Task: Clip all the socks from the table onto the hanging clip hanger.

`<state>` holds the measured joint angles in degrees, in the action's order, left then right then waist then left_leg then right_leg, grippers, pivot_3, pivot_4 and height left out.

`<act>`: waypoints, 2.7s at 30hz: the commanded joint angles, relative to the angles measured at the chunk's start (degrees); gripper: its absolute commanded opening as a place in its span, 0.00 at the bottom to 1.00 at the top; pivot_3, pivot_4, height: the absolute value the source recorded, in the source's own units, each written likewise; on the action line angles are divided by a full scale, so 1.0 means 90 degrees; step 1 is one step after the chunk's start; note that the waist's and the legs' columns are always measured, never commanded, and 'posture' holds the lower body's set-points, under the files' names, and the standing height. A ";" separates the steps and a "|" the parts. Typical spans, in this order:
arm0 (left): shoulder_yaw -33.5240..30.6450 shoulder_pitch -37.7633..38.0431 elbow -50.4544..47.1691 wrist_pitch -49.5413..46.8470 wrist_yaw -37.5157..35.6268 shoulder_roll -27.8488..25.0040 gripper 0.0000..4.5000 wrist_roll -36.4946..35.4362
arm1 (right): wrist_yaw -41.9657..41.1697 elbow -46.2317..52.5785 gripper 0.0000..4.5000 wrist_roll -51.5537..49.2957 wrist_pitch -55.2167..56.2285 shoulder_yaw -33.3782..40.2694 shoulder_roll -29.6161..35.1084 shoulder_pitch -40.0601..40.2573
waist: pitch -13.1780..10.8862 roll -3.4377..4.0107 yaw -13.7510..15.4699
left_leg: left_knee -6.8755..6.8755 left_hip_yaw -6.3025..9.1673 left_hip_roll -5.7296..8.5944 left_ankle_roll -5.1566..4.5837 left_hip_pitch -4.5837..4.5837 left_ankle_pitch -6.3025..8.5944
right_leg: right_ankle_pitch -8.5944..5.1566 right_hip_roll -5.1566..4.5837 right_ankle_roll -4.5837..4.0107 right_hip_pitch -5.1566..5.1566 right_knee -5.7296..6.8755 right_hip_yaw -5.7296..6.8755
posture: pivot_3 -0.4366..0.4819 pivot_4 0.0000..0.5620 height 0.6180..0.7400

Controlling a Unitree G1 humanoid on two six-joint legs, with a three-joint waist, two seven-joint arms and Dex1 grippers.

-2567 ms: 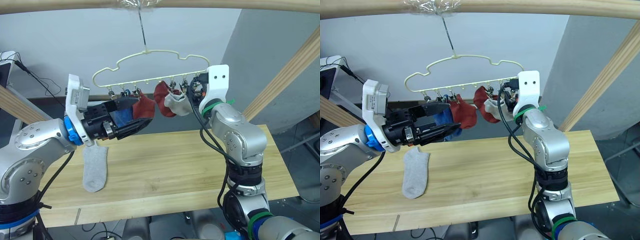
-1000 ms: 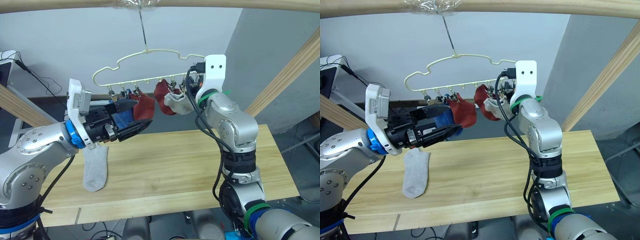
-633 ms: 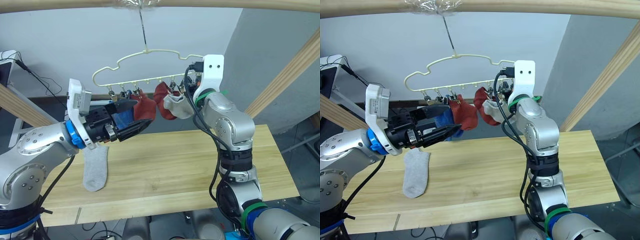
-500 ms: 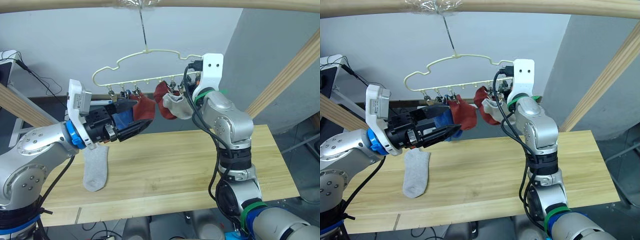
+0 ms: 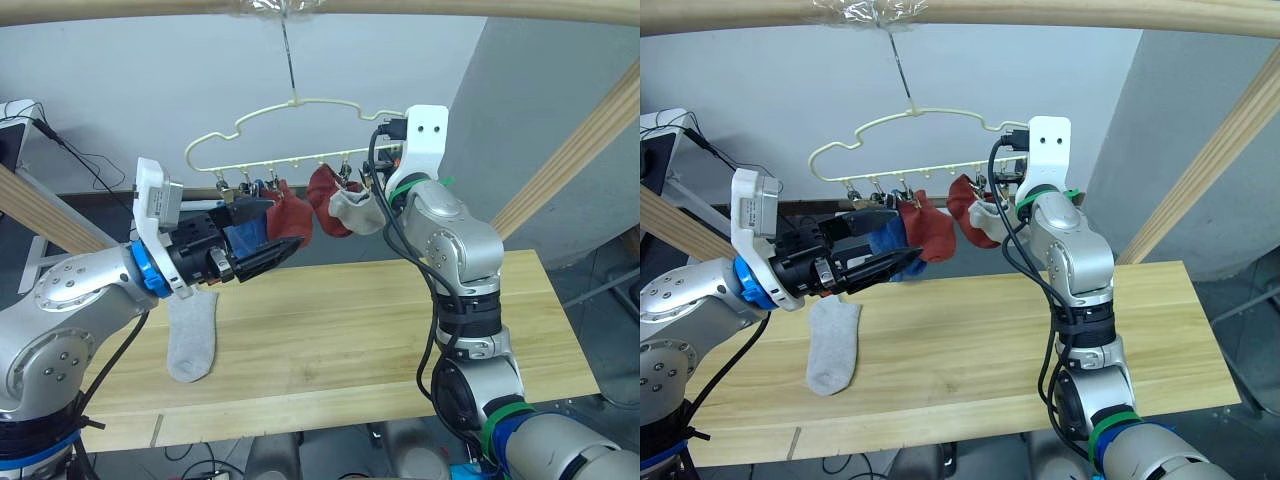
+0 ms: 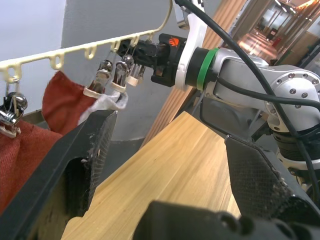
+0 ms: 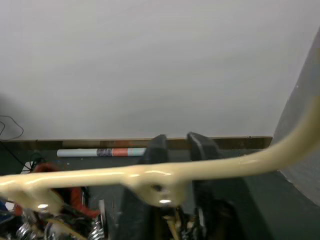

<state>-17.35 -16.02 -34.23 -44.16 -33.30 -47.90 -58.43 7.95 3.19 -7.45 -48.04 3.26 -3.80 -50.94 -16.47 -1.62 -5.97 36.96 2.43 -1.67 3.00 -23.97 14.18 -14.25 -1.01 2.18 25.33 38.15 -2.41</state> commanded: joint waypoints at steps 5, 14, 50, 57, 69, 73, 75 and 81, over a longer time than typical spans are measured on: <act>-0.0127 0.0215 -0.0238 0.0070 0.0250 -0.0022 0.89 0.0268 | 0.0051 0.0194 0.00 0.0059 0.0135 0.0034 0.0022 -0.0152 | 0.0000 0.0000 0.0009 | 0.0000 -0.0001 0.0000 0.0000 0.0000 0.0000 | 0.0000 0.0000 0.0000 0.0000 0.0000 -0.0001 | 0.36 0.51 1.00; 0.0232 0.0851 0.0165 -0.1066 0.1349 -0.0300 0.97 0.1122 | 0.0024 0.0353 0.00 0.0066 0.0014 -0.0005 0.0077 -0.0138 | -0.0001 0.0001 0.0017 | 0.0001 0.0003 0.0002 0.0000 0.0002 0.0000 | 0.0000 0.0000 0.0000 0.0000 0.0003 -0.0001 | 0.36 0.53 1.00; 0.0370 0.0520 0.5442 0.1315 0.1590 0.1400 1.00 0.4643 | 0.0052 0.1049 0.00 0.0134 -0.0639 0.0025 0.0054 0.0089 | -0.0007 0.0003 0.0075 | 0.0005 -0.0002 0.0001 0.0000 0.0001 0.0000 | 0.0000 -0.0014 -0.0003 0.0013 0.0035 0.0003 | 0.30 0.58 1.00; 0.0360 0.0196 0.6181 0.1434 0.1518 0.1551 1.00 0.4794 | 0.0043 0.1156 0.00 0.0163 -0.0764 0.0041 0.0036 0.0105 | -0.0008 0.0003 -0.0017 | 0.0007 0.0000 0.0000 0.0000 0.0004 0.0000 | 0.0000 -0.0014 -0.0003 0.0016 0.0048 0.0002 | 0.29 0.59 1.00; 0.0735 0.0130 0.6371 0.0903 0.1339 0.1700 0.96 0.5021 | 0.0056 0.1261 0.00 0.0181 -0.0889 0.0053 -0.0019 0.0119 | -0.0013 0.0013 -0.0034 | 0.0010 0.0001 0.0002 -0.0001 0.0024 -0.0002 | -0.0001 -0.0016 -0.0002 0.0010 0.0076 -0.0004 | 0.28 0.59 1.00; 0.0775 0.0220 0.6304 0.0910 0.1297 0.1655 0.73 0.5076 | 0.0067 0.1275 0.00 0.0181 -0.0897 0.0048 -0.0048 0.0127 | -0.0014 0.0014 -0.0049 | 0.0009 -0.0001 0.0001 -0.0001 0.0024 -0.0002 | -0.0001 -0.0016 -0.0001 0.0009 0.0075 -0.0006 | 0.28 0.59 1.00; 0.0737 0.0243 0.6275 0.0889 0.1294 0.1656 0.59 0.5065 | 0.0064 0.1274 0.00 0.0176 -0.0900 0.0052 -0.0056 0.0128 | -0.0014 0.0014 -0.0053 | 0.0008 0.0000 0.0002 -0.0001 0.0025 -0.0002 | -0.0001 -0.0016 -0.0001 0.0009 0.0075 -0.0005 | 0.28 0.59 1.00; 0.0674 0.0311 0.6198 0.0812 0.1279 0.1665 0.19 0.5033 | 0.0069 0.1277 0.00 0.0181 -0.0894 0.0053 -0.0093 0.0135 | -0.0014 0.0015 -0.0081 | 0.0008 0.0000 0.0001 -0.0002 0.0030 -0.0003 | -0.0001 -0.0013 -0.0001 0.0009 0.0078 -0.0005 | 0.29 0.59 1.00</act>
<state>-11.67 -15.29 19.73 -34.84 -22.06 -33.30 -14.27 8.15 11.60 -5.79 -56.58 3.28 -4.41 -49.88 -16.60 -1.49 -6.70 37.04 2.42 -1.66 2.98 -23.69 14.15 -14.26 -1.11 2.16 25.41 38.87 -2.46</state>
